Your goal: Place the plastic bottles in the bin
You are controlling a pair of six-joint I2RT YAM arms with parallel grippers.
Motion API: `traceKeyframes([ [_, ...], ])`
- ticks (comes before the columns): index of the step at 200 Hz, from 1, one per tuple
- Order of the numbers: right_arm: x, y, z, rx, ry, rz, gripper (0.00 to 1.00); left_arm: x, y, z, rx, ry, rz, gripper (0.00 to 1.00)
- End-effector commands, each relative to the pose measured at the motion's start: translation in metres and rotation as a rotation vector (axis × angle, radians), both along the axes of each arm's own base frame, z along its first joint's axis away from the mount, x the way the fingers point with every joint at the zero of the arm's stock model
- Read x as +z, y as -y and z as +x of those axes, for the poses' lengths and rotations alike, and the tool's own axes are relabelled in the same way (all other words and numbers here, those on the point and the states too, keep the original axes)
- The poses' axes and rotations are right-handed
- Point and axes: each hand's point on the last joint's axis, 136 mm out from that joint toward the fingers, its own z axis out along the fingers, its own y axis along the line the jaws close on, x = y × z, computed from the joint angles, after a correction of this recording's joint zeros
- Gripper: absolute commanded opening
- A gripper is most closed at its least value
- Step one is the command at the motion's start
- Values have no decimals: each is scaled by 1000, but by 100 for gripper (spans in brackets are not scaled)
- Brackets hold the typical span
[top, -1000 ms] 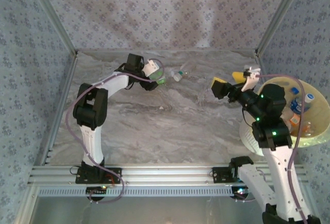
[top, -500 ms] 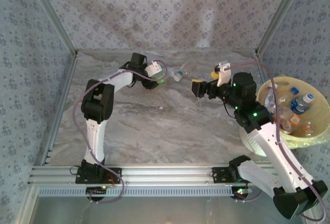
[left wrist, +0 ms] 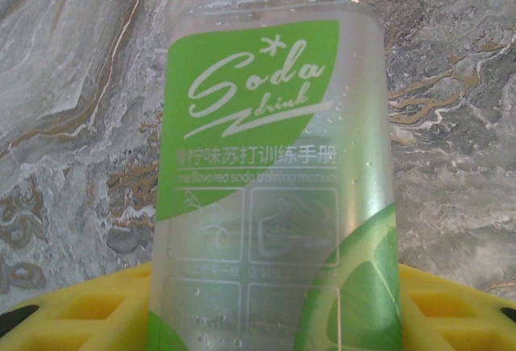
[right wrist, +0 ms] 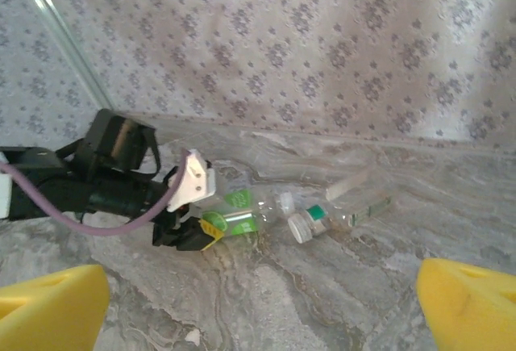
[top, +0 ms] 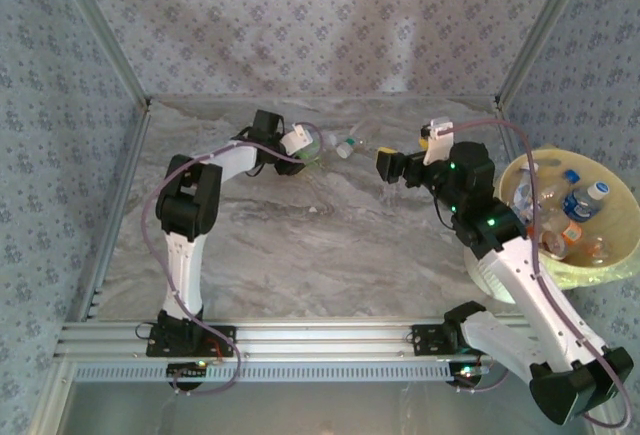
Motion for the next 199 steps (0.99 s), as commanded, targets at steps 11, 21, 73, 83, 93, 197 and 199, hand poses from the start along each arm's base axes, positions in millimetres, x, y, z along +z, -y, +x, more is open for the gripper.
traceKeyframes([
  [11,-12,8,15,-116,-54,116,100,74,3,-4,58,116,-132,52],
  [21,-15,5,18,-125,-82,176,100,89,2,-8,92,134,-180,50],
  [73,-15,-23,44,-109,-210,487,100,157,29,-73,104,226,-332,48],
  [83,-13,-34,47,-62,-224,510,100,163,38,-88,85,229,-341,48],
  [93,-14,-43,50,-31,-246,530,100,170,48,-103,66,240,-347,48],
  [197,-41,-74,74,43,-349,650,100,219,95,-154,-22,321,-450,48],
  [199,-43,-73,75,38,-353,650,100,220,96,-154,-25,321,-453,48],
])
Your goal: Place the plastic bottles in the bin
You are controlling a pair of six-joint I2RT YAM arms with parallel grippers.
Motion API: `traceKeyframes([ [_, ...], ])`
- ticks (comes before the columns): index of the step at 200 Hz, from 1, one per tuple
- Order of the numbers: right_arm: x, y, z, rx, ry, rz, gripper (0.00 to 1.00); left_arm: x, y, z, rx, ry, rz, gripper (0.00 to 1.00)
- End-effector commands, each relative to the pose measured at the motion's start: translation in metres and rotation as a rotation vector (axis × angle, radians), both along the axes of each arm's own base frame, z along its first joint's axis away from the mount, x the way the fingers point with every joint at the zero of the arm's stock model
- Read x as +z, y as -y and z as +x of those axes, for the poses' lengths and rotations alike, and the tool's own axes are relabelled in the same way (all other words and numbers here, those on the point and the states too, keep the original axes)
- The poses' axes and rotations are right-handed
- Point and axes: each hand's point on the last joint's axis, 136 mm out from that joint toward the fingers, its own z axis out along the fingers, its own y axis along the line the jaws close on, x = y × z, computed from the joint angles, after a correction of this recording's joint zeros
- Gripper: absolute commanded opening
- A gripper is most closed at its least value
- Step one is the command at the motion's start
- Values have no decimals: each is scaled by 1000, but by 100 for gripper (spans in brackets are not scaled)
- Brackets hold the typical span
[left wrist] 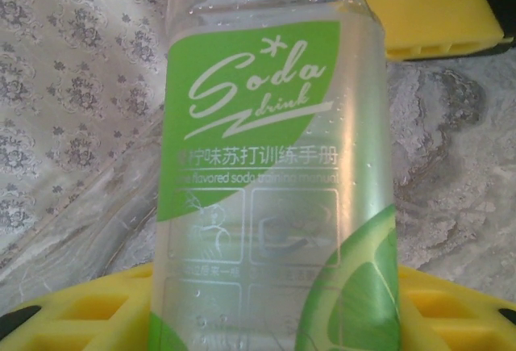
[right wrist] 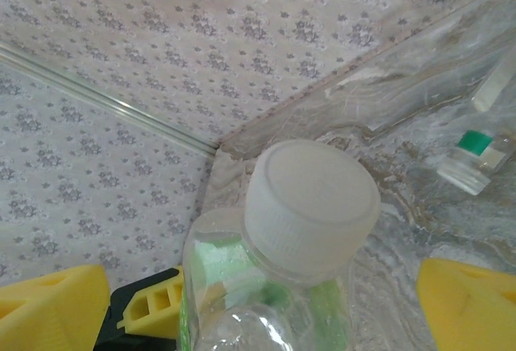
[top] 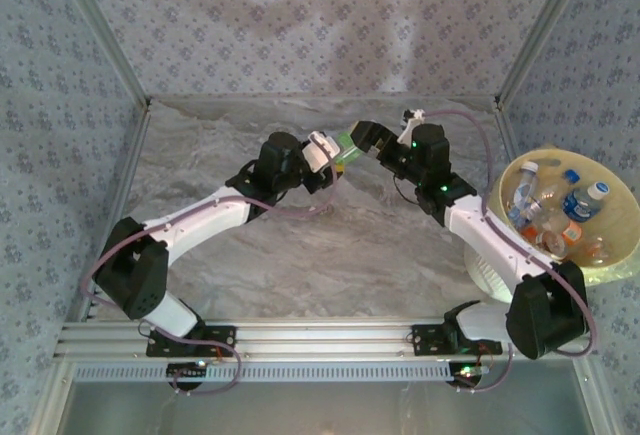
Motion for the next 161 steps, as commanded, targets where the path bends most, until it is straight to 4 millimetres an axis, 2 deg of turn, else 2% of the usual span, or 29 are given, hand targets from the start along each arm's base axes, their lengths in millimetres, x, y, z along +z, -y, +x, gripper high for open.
traceKeyframes([
  [1,7,-7,4,14,5,52,100,34,5,-5,-8,53,-78,48],
  [15,0,-8,7,14,-6,49,100,39,7,-6,-22,52,-90,48],
  [58,0,-17,13,36,8,64,99,38,13,-6,-28,45,-103,49],
  [90,-6,-22,15,47,-5,88,83,39,15,-3,-17,31,-112,49],
  [131,-1,-26,9,91,5,115,64,38,15,0,-4,9,-100,52],
  [148,2,-22,8,87,18,103,58,38,15,-1,-2,-5,-98,57],
  [161,7,-19,7,86,33,89,56,39,14,-2,2,-19,-98,67],
])
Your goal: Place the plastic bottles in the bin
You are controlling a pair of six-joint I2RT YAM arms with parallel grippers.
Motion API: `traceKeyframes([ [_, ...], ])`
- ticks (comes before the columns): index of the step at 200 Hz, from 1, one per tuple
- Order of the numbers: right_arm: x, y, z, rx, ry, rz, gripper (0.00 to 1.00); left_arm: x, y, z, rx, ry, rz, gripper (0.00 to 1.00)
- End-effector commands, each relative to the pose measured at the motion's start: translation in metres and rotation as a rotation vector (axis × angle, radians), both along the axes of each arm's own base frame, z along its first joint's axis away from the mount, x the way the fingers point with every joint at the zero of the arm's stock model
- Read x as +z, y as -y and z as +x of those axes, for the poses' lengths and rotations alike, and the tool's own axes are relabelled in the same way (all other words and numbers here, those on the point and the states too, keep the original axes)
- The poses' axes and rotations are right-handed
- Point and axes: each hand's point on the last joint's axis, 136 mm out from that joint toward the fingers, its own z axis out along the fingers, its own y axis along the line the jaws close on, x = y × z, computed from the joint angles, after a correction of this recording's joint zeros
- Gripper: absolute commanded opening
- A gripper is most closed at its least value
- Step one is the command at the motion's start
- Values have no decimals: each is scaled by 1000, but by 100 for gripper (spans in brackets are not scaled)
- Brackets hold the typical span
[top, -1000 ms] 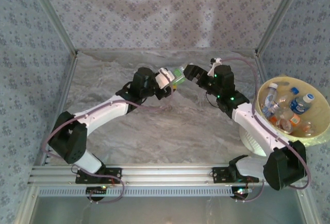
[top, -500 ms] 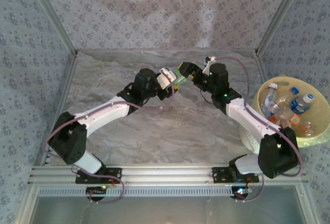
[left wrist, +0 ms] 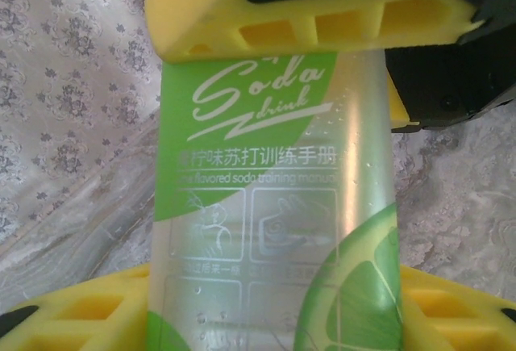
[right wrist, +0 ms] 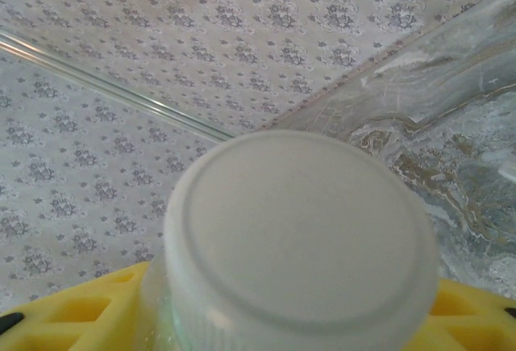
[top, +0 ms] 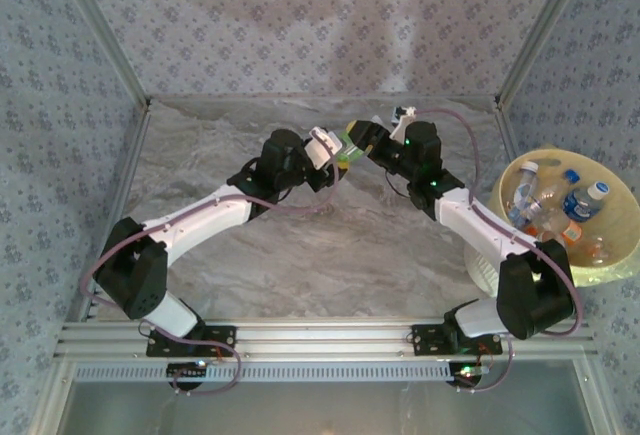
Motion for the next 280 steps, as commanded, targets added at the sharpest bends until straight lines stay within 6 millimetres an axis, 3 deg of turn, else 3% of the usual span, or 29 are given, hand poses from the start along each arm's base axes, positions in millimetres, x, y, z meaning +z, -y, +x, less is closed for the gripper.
traceKeyframes([
  [1,11,1,-7,27,31,-4,56,25,4,2,8,15,-47,68],
  [21,26,13,-11,12,72,-41,53,31,2,-4,0,3,-62,90],
  [51,52,36,-27,-15,125,-183,52,47,-2,-23,-51,0,-111,98],
  [94,83,86,-62,-110,188,-435,53,70,-20,-44,-69,12,-206,98],
  [114,86,113,-76,-167,189,-527,52,80,-29,-54,-67,29,-232,98],
  [117,100,117,-79,-183,212,-528,52,83,-30,-55,-68,32,-237,98],
  [136,109,143,-91,-252,209,-585,50,93,-39,-62,-59,56,-261,98],
  [155,120,164,-104,-311,219,-638,51,97,-50,-58,6,81,-280,98],
  [195,169,229,-155,-539,238,-835,53,88,-73,-39,179,110,-264,98],
  [236,161,285,-173,-742,82,-1014,53,83,-86,-18,318,90,-288,98],
  [280,143,344,-206,-992,-144,-1121,52,79,-81,-5,339,32,-290,98],
])
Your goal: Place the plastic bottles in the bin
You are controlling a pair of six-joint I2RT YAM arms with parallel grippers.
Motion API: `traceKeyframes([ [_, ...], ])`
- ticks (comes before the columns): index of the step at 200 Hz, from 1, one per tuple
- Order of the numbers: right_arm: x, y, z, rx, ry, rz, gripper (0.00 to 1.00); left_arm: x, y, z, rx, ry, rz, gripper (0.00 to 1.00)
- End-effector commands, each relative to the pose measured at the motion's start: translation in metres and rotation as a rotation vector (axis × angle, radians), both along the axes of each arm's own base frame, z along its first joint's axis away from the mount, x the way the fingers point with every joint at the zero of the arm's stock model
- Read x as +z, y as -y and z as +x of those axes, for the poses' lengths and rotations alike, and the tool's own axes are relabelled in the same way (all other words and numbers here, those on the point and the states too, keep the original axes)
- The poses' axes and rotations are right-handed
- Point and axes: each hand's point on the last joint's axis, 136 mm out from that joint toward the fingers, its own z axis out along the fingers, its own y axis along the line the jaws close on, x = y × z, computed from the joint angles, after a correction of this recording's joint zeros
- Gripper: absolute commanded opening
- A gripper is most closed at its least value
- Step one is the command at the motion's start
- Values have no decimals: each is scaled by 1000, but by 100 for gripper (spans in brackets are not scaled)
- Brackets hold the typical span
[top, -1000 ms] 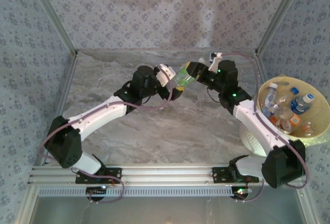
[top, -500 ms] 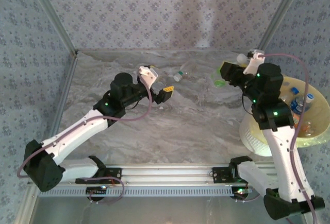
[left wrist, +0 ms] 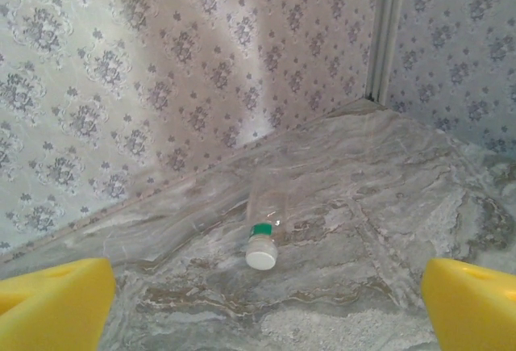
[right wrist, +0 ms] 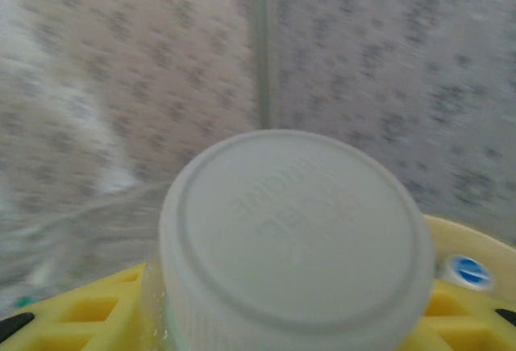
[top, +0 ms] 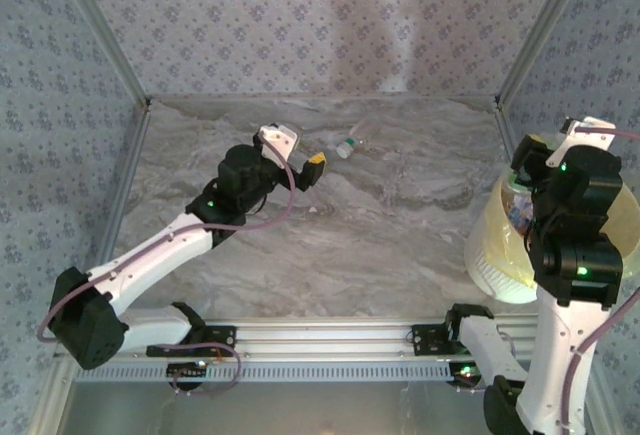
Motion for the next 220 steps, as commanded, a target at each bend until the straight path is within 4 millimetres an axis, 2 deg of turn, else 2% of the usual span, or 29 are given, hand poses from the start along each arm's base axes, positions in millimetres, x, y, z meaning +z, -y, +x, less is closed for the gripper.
traceKeyframes([
  [1,-22,37,-26,-210,-114,-62,52,17,-2,12,46,-6,-53,98],
  [26,-32,45,-33,-248,-95,-17,51,19,3,19,39,-42,-73,98],
  [62,-58,36,-20,-140,-172,160,51,21,7,20,26,-60,-73,98],
  [85,-76,50,-25,-178,-225,252,51,21,5,21,30,-60,-69,98],
  [99,-79,54,-27,-200,-222,268,52,22,4,20,31,-60,-63,98],
  [117,-84,56,-24,-195,-236,329,55,21,4,22,36,-64,-55,98],
  [137,-107,63,-19,-217,-316,442,60,20,3,22,36,-64,-52,98],
  [144,-113,66,-20,-234,-340,469,65,20,4,22,36,-64,-51,98],
  [152,-118,73,-23,-274,-364,470,77,19,4,22,35,-65,-49,98],
  [160,-118,82,-31,-342,-372,448,90,19,3,23,36,-66,-49,98],
  [170,-112,95,-44,-442,-369,391,100,18,3,22,36,-68,-46,98],
  [195,-90,111,-63,-562,-325,275,100,16,2,24,42,-72,-47,98],
  [220,-76,110,-62,-581,-270,261,100,13,0,24,47,-80,-51,98],
])
